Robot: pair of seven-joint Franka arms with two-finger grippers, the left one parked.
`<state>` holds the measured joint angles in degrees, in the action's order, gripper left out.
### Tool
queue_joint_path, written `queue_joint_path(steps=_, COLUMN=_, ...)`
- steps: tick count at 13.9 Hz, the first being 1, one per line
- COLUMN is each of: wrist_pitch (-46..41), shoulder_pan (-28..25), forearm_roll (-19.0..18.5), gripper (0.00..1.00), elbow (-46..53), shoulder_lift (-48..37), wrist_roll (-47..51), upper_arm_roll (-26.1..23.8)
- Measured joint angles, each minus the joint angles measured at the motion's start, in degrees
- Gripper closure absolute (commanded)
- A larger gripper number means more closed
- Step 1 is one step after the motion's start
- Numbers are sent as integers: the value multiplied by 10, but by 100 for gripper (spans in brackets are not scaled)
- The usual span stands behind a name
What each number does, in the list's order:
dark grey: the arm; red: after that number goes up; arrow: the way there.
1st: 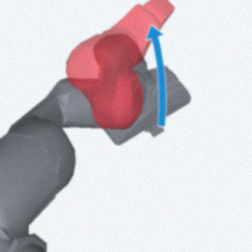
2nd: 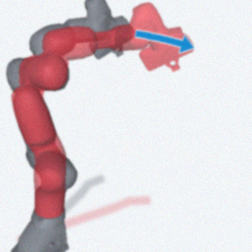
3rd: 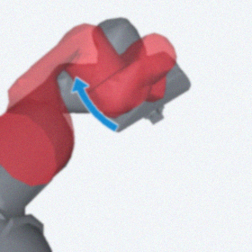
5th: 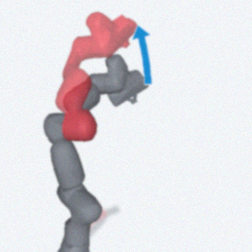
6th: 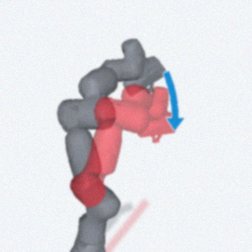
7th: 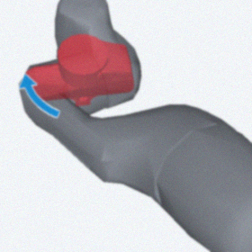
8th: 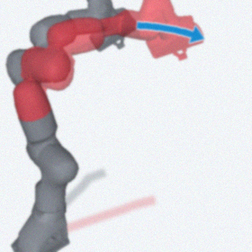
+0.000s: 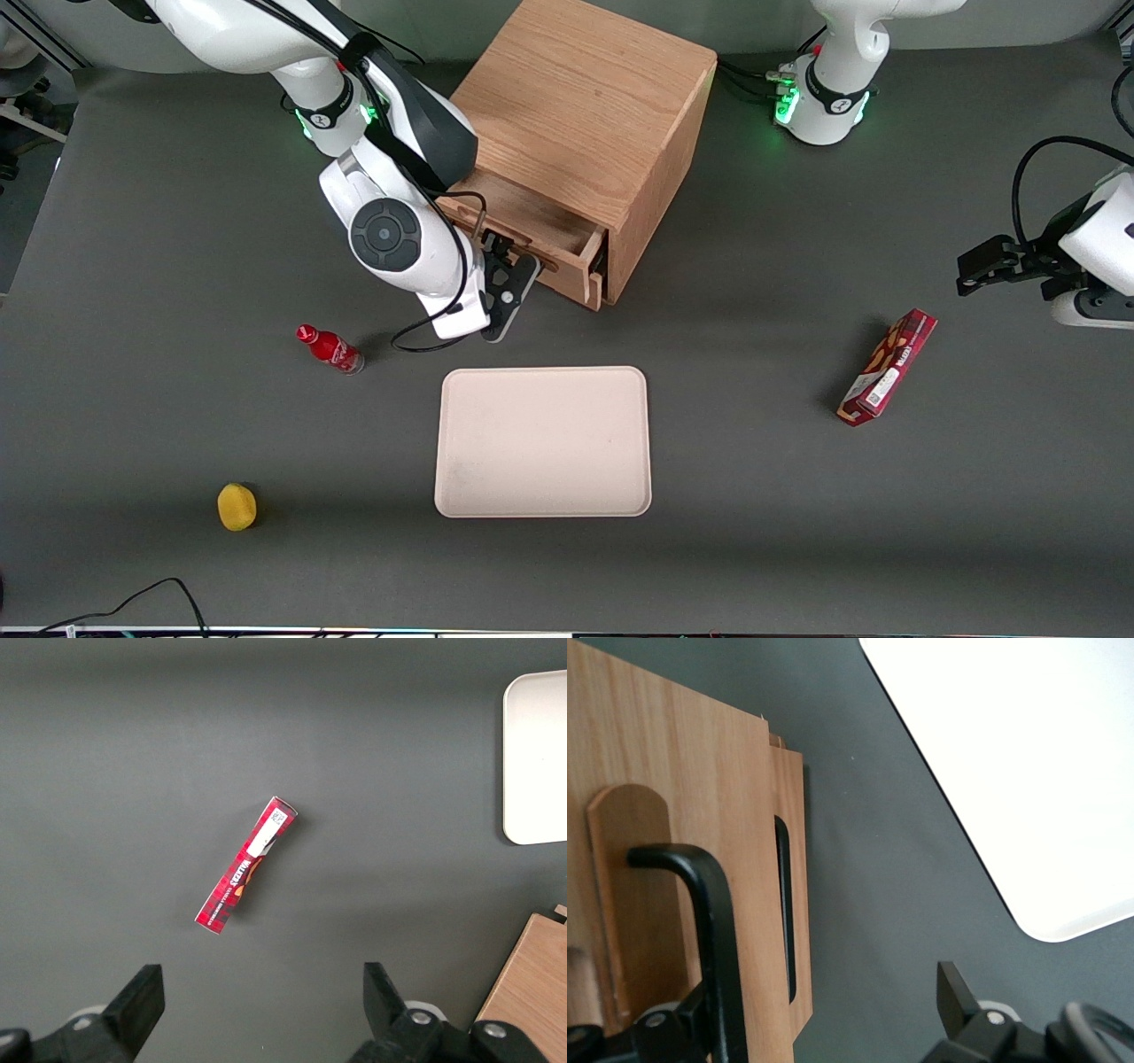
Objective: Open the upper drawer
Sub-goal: 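Pull the upper drawer outward by its handle with the right gripper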
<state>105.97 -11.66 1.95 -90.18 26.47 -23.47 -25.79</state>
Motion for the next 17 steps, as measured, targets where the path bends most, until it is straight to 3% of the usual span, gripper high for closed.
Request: queue_joint_path(steps=17, wrist_pitch=-9, shoulder_pan=2, forearm_roll=-18, gripper=0, elbow=74, shoulder_lift=51, wrist_roll=-57, upper_arm_roll=67)
